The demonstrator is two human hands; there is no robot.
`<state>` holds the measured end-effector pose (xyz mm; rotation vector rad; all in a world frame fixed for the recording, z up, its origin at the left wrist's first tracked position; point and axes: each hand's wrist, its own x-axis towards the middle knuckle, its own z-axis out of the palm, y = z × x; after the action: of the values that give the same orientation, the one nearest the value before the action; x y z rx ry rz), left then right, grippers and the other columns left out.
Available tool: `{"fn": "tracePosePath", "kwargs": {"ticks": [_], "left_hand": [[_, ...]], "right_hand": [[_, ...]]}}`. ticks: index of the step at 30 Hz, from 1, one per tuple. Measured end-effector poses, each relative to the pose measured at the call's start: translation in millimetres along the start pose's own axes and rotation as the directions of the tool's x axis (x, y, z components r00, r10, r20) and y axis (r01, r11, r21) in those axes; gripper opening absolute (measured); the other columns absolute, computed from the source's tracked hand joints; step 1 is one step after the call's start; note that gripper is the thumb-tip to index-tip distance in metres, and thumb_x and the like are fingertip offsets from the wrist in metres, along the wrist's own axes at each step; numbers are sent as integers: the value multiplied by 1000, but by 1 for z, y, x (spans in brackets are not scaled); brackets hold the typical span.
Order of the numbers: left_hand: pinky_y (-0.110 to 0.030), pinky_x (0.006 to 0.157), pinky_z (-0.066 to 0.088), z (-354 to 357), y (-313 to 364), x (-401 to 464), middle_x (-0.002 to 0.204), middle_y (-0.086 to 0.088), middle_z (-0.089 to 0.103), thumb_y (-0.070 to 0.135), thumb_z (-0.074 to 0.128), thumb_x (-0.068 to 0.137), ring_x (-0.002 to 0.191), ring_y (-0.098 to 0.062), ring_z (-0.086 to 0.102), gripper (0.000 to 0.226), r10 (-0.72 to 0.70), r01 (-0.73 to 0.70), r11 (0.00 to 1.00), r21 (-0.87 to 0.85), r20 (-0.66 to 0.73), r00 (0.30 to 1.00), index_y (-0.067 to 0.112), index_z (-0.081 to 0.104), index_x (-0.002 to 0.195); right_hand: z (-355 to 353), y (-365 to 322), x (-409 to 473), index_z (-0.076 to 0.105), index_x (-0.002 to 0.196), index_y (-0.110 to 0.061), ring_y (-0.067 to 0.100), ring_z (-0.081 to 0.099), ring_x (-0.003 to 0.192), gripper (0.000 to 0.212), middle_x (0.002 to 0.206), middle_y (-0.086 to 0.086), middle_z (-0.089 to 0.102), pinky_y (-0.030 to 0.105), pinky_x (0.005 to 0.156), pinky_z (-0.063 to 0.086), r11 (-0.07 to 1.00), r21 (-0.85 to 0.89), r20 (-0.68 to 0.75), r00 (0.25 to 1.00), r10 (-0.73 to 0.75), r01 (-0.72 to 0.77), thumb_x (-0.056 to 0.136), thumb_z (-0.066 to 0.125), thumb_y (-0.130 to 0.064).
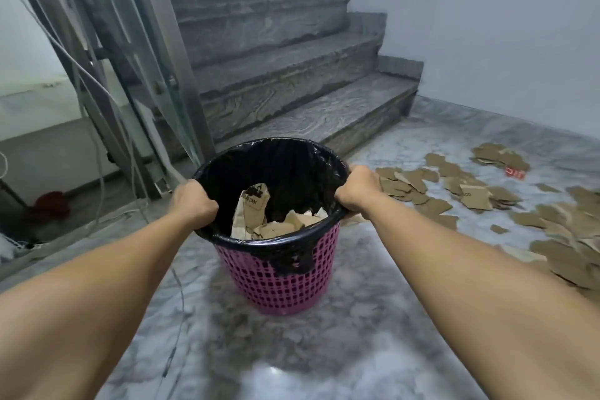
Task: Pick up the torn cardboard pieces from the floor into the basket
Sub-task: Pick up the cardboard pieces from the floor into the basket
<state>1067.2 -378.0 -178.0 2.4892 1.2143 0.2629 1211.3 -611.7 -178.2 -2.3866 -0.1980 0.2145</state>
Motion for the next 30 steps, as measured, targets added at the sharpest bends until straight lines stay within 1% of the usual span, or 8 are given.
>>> {"fn": "tracePosePath", "kwargs": {"ticks": [4, 8, 12, 14, 17, 20, 23, 30], "left_hand": [[-35, 77, 47, 13, 39, -12, 99, -18, 67, 15, 67, 79, 90, -31, 57, 24, 101, -99, 992, -73, 28, 994, 0, 65, 99], [-39, 94, 53, 33, 87, -33, 116, -5, 67, 70, 82, 43, 106, -24, 64, 97, 266, -173, 931, -320, 275, 924, 13, 62, 119], [-42, 116, 29, 50, 144, -64, 160, -9, 8, 81, 77, 21, 145, -28, 22, 164, 414, -322, 910, -262, 510, 754, 5, 14, 151], [-40, 119, 19, 62, 167, -82, 160, -4, -19, 67, 84, 37, 149, -27, 3, 160, 442, -371, 896, -242, 549, 709, 6, -7, 153], [-42, 120, 18, 81, 196, -98, 159, -3, -22, 63, 83, 39, 149, -27, 1, 158, 477, -408, 878, -250, 529, 702, 6, -11, 152], [-45, 119, 23, 98, 224, -106, 159, -10, -10, 70, 82, 30, 147, -32, 9, 161, 513, -438, 858, -268, 505, 694, 0, -1, 150], [-45, 119, 22, 110, 247, -114, 160, -11, -10, 62, 85, 41, 147, -33, 9, 152, 533, -438, 846, -304, 485, 693, -1, 2, 150], [-48, 113, 33, 115, 274, -123, 157, -19, 12, 64, 82, 44, 141, -37, 25, 126, 512, -478, 856, -195, 440, 737, 0, 32, 141]], "right_hand": [[-35, 38, 3, 65, 106, -15, 32, 64, 95, 32, 102, 11, 68, 32, 78, 55, 996, 37, -111, 991, 80, -76, 77, 60, -4], [-83, 86, 2, 63, 104, -10, 31, 62, 93, 27, 101, 11, 65, 36, 82, 56, 982, 69, -241, 953, 186, -174, 79, 61, 1], [-129, 137, -5, 70, 103, -9, 29, 61, 92, 22, 101, 11, 67, 27, 73, 47, 965, 114, -366, 893, 260, -235, 82, 66, -4], [-147, 158, -11, 68, 81, -9, 27, 54, 77, 9, 80, 8, 62, 26, 64, 40, 961, 125, -400, 873, 277, -247, 80, 61, -4], [-168, 186, -21, 52, 65, -11, 25, 47, 63, 16, 60, 3, 46, 26, 50, 36, 949, 189, -411, 858, 309, -251, 75, 51, 1], [-185, 208, -28, 69, 89, -4, 34, 62, 85, 21, 83, 12, 66, 29, 64, 48, 940, 225, -421, 844, 333, -258, 78, 53, 1], [-194, 227, -29, 64, 124, -10, 32, 64, 104, 40, 116, 11, 68, 30, 86, 51, 938, 233, -408, 850, 334, -257, 85, 57, -10], [-209, 239, -38, 49, 142, -19, 30, 66, 99, 57, 107, 9, 69, 40, 98, 51, 964, 142, -281, 924, 258, -226, 88, 62, -33]]}}
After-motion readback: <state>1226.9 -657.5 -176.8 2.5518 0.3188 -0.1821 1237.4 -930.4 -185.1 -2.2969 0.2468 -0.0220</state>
